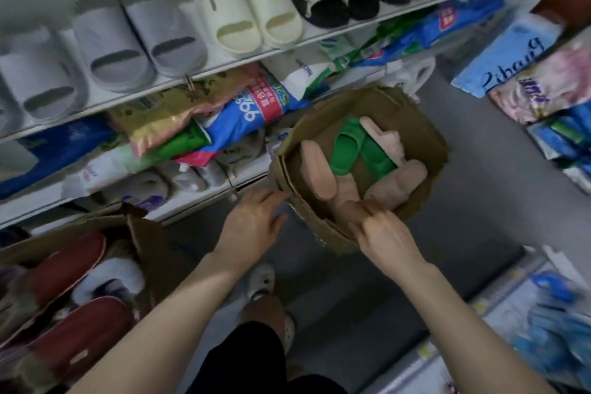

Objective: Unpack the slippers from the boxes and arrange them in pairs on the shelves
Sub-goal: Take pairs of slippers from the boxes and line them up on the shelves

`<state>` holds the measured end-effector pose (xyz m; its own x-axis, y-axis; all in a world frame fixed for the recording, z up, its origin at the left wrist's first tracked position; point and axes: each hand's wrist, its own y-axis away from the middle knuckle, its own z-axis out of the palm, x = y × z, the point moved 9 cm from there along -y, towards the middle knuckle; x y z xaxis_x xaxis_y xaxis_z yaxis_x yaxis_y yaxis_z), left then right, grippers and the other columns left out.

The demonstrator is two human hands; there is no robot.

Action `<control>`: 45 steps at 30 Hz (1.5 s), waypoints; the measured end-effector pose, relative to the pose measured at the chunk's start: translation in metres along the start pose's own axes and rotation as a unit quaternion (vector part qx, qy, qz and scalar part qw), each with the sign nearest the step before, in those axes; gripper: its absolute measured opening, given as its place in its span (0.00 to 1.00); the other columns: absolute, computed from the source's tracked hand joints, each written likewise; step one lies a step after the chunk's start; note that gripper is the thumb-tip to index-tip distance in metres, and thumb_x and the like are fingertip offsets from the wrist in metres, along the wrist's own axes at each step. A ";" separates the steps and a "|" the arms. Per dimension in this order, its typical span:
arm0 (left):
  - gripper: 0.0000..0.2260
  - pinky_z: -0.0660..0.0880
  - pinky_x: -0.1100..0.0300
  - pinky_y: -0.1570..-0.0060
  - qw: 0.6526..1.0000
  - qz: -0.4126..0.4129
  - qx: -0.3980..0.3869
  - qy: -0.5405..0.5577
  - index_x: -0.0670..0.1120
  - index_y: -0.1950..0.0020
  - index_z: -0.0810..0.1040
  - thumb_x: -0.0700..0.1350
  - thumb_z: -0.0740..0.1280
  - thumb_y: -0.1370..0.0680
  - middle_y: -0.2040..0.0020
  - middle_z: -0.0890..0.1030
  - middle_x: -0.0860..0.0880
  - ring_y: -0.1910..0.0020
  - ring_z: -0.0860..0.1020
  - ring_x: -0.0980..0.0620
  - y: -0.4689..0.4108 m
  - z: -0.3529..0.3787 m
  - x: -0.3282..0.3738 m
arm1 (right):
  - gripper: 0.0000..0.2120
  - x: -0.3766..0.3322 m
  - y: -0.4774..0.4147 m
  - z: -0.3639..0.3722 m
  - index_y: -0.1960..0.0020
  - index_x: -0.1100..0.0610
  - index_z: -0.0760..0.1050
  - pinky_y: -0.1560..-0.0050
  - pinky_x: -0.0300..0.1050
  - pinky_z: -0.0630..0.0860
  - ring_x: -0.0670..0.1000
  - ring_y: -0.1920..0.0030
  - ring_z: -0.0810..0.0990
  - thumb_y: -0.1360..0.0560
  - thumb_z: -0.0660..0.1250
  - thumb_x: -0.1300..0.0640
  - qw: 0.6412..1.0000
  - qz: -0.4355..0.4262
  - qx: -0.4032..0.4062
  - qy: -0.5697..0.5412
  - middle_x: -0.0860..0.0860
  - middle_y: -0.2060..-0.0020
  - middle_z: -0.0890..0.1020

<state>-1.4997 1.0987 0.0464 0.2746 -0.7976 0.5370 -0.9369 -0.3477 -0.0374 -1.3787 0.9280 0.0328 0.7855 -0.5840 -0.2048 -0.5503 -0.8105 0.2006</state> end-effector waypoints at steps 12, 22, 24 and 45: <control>0.20 0.73 0.51 0.40 0.987 -0.013 -0.159 0.010 0.49 0.34 0.75 0.46 0.70 0.26 0.37 0.77 0.46 0.39 0.75 0.43 -0.150 0.155 0.002 | 0.20 0.209 -0.080 0.081 0.27 0.57 0.68 0.41 0.51 0.75 0.58 0.37 0.76 0.19 0.60 0.58 0.973 0.198 -0.094 -0.076 0.56 0.35 0.76; 0.20 0.79 0.51 0.51 0.979 -0.115 -0.169 -0.001 0.49 0.37 0.77 0.44 0.73 0.29 0.44 0.80 0.48 0.48 0.79 0.45 -0.187 0.252 -0.005 | 0.22 0.325 -0.158 0.186 0.24 0.57 0.57 0.36 0.53 0.70 0.62 0.34 0.72 0.17 0.52 0.55 0.934 0.271 -0.225 -0.065 0.61 0.31 0.70; 0.19 0.78 0.51 0.46 0.973 -0.155 -0.170 0.001 0.51 0.35 0.75 0.46 0.70 0.26 0.40 0.78 0.49 0.43 0.77 0.46 -0.193 0.266 -0.001 | 0.22 0.331 -0.160 0.193 0.23 0.58 0.57 0.34 0.51 0.69 0.60 0.33 0.71 0.16 0.51 0.54 0.931 0.252 -0.254 -0.071 0.62 0.30 0.70; 0.35 0.74 0.54 0.46 0.801 -0.505 -0.030 0.320 0.50 0.27 0.61 0.51 0.74 0.28 0.34 0.72 0.50 0.36 0.73 0.47 -0.207 0.300 -0.003 | 0.13 0.273 -0.286 0.080 0.35 0.52 0.70 0.46 0.46 0.73 0.52 0.43 0.76 0.19 0.58 0.55 0.972 -0.116 -0.071 -0.193 0.51 0.44 0.78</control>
<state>-1.2415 1.0255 -0.2000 0.7492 0.2992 0.5909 -0.3207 -0.6167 0.7189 -1.0297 0.9967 -0.1575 0.7045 -0.3818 -0.5983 -0.3048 -0.9241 0.2308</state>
